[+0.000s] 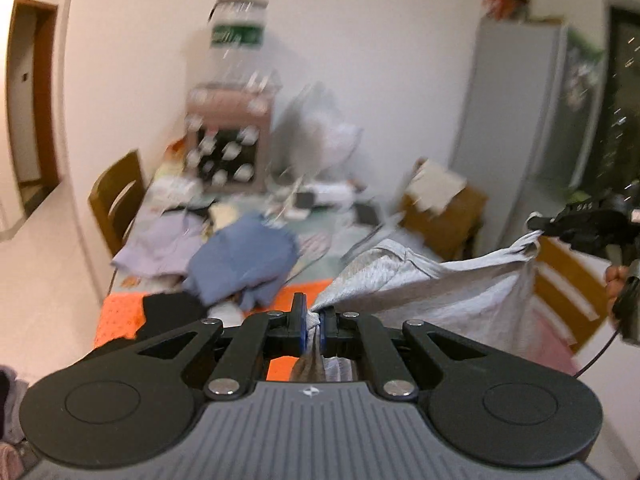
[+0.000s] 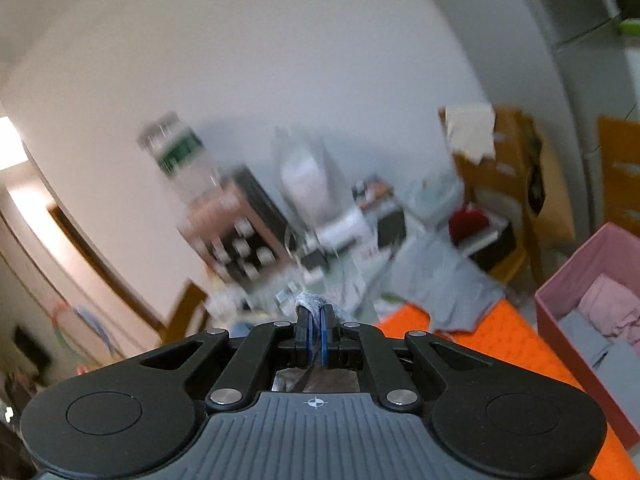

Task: Fold clothes
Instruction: 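Lift the held sweatshirt high with both grippers and shake it out, then lower the sweatshirt flat onto the mat and open both grippers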

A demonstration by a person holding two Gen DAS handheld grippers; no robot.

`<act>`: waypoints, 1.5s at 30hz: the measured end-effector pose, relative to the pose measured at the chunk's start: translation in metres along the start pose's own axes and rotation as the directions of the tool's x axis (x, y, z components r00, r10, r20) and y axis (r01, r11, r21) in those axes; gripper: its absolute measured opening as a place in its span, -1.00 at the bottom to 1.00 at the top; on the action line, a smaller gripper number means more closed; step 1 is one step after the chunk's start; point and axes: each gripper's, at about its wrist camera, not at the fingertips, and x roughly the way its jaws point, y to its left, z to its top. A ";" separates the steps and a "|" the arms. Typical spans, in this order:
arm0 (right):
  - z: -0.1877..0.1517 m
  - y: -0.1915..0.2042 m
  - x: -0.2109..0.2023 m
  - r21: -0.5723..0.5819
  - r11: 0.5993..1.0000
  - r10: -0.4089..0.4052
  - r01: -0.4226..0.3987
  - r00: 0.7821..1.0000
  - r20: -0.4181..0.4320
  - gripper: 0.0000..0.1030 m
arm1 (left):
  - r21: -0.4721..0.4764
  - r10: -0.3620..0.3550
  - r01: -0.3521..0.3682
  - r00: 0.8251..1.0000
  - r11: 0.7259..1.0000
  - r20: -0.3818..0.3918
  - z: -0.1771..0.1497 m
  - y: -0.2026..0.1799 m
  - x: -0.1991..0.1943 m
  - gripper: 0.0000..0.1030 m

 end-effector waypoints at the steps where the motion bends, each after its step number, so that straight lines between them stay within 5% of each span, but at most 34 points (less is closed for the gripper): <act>1: 0.001 -0.004 0.021 -0.010 1.000 -0.008 0.008 0.999 -0.034 -0.88 | -0.003 0.025 -0.025 0.999 1.000 -0.023 -0.002 0.003 0.017 -0.87; 7: -0.013 -0.015 0.121 -0.073 0.996 -0.066 0.052 0.979 -0.193 -0.88 | -0.018 0.129 -0.134 0.980 0.991 -0.151 -0.019 0.021 0.106 -0.87; 15: -0.041 -0.037 0.220 -0.125 0.986 -0.149 0.112 0.924 -0.351 -0.88 | -0.062 0.207 -0.237 0.927 0.970 -0.312 -0.043 0.044 0.202 -0.84; 20: -0.055 -0.042 0.252 -0.194 0.972 -0.200 0.129 0.890 -0.409 -0.81 | -0.080 0.197 -0.242 0.910 0.967 -0.366 -0.048 0.050 0.236 -0.58; 21: -0.056 -0.041 0.254 -0.209 0.970 -0.200 0.122 0.889 -0.412 -0.73 | -0.088 0.190 -0.238 0.908 0.967 -0.372 -0.048 0.050 0.239 -0.34; 22: -0.054 -0.039 0.251 -0.226 0.968 -0.197 0.112 0.895 -0.400 -0.65 | -0.102 0.178 -0.232 0.910 0.967 -0.375 -0.046 0.051 0.239 -0.09; 25: -0.043 -0.035 0.236 -0.264 0.962 -0.172 0.075 0.915 -0.366 -0.21 | -0.140 0.147 -0.212 0.916 0.967 -0.372 -0.041 0.052 0.236 0.05; 35: -0.016 -0.055 0.144 -0.317 0.948 -0.108 -0.012 0.928 -0.358 -0.21 | -0.152 0.115 -0.174 0.936 0.973 -0.333 -0.042 0.042 0.171 0.05; 45: -0.067 -0.095 0.033 -0.330 0.944 -0.157 0.026 0.912 -0.379 -0.21 | -0.109 0.068 -0.108 0.946 0.988 -0.317 -0.087 0.026 0.101 0.06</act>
